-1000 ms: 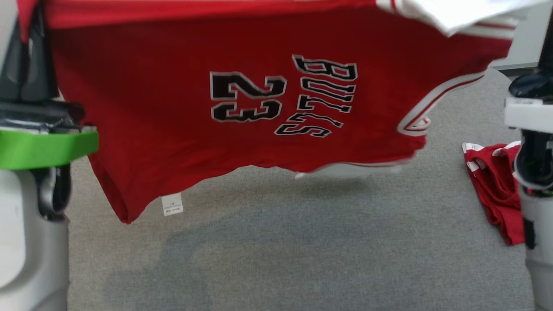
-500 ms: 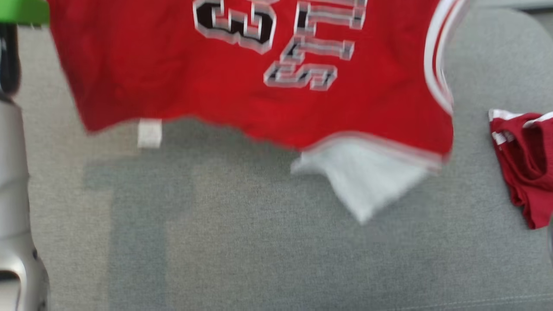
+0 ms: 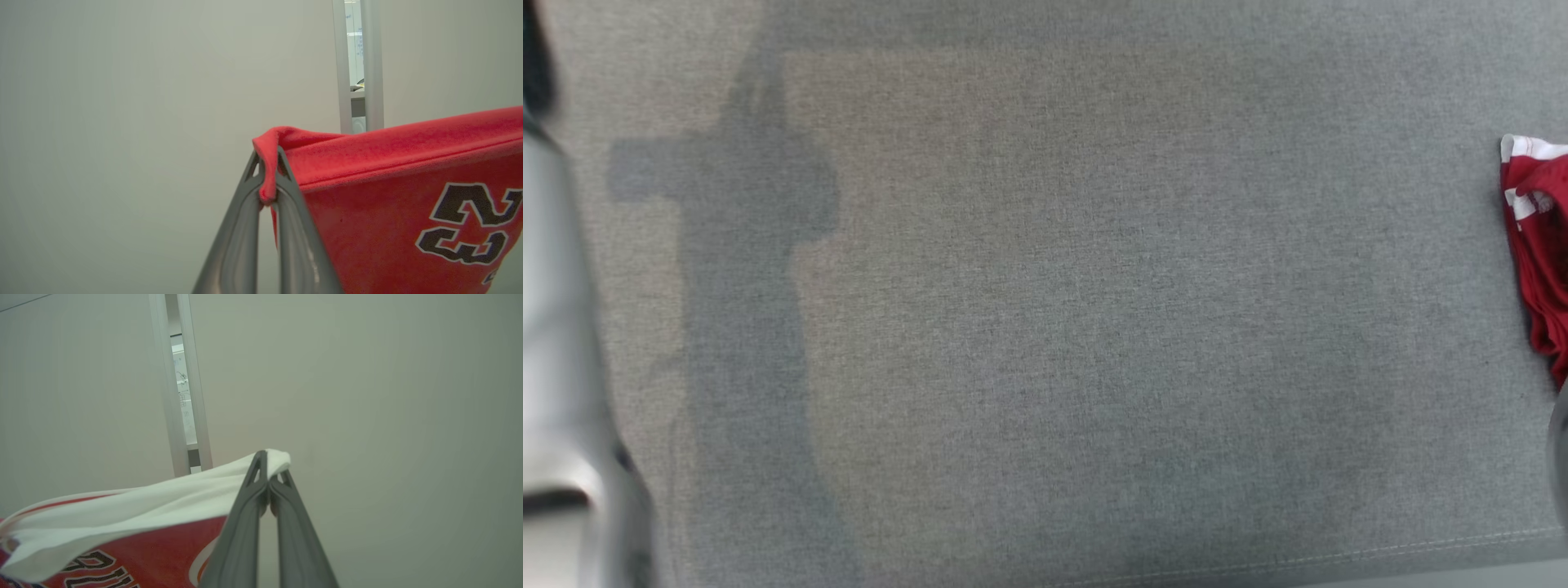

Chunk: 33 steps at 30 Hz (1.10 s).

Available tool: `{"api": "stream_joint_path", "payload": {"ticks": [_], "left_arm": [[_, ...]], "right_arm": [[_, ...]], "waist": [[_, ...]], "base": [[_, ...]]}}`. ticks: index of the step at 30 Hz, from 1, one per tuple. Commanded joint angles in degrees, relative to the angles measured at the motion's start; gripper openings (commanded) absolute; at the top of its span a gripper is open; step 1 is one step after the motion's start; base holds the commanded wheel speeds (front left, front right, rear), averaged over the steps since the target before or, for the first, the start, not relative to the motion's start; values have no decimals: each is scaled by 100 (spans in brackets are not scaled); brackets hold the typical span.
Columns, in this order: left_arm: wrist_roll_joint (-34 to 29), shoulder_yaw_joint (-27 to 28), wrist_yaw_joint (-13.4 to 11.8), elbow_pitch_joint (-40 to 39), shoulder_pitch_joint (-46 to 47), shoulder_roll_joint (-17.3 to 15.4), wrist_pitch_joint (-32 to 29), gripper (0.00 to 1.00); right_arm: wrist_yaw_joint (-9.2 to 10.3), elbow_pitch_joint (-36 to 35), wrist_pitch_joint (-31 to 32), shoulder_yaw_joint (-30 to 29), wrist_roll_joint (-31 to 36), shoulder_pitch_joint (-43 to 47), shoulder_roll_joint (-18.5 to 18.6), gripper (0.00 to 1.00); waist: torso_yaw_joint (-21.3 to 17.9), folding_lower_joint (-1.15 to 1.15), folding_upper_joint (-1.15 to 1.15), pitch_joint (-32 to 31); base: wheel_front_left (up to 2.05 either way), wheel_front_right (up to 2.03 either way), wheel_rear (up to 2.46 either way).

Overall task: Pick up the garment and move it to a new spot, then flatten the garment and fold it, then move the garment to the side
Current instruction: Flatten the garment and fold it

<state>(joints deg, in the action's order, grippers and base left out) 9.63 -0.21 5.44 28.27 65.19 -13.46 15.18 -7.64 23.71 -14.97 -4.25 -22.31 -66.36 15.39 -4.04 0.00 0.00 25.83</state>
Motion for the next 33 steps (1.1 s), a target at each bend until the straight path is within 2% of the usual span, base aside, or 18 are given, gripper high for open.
{"api": "stream_joint_path", "payload": {"ticks": [1, 6, 9, 11, 13, 17, 21, 26, 33], "left_arm": [[50, 163, -71, 85, -586, 42, -11, 0], [198, 530, -50, 177, -2144, 509, -7, 0], [260, 652, 29, 183, -3122, 822, -7, 0], [278, 630, 77, 226, -3614, 917, -5, 0], [279, 621, 124, 198, -4091, 968, -5, 0], [333, 552, 164, 97, -4765, 1012, -5, 0], [605, 555, 149, 20, -5288, 1021, -5, 0], [765, 577, 37, 7, -6020, 1023, -5, 0], [973, 517, -90, -158, -6589, 1027, -5, 0]], "right_arm": [[29, -1, -26, -40, -171, 484, 115, 0], [33, -92, -29, 44, -714, 2152, -19, 0], [29, -97, -28, 538, -1208, 3237, 134, 0], [26, -146, -27, 912, -1457, 3814, 239, 0], [27, -204, -27, 1090, -1802, 4396, 322, 0], [27, -323, -28, 1263, -2064, 5231, 520, 0], [27, -501, -28, 1410, -2303, 5791, 464, 0], [23, -581, -27, 1779, -2211, 6375, 405, 0], [23, -749, -27, 1707, -2323, 7046, 356, 0]], "waist": [[-25, 0, 0, 110], [2, 0, 0, 80], [93, 0, 0, -78], [119, 0, 0, -197], [131, 0, 0, -369], [130, 0, 0, -691], [50, 0, 0, -1057], [-82, 0, 0, -1553], [17, 0, 0, -1907]], "base": [[0, 0, 0], [0, 0, 0], [0, 0, 0], [0, 0, 0], [0, 0, 0], [0, 0, 0], [0, 0, 0], [0, 0, 0], [0, 0, 0]]}}
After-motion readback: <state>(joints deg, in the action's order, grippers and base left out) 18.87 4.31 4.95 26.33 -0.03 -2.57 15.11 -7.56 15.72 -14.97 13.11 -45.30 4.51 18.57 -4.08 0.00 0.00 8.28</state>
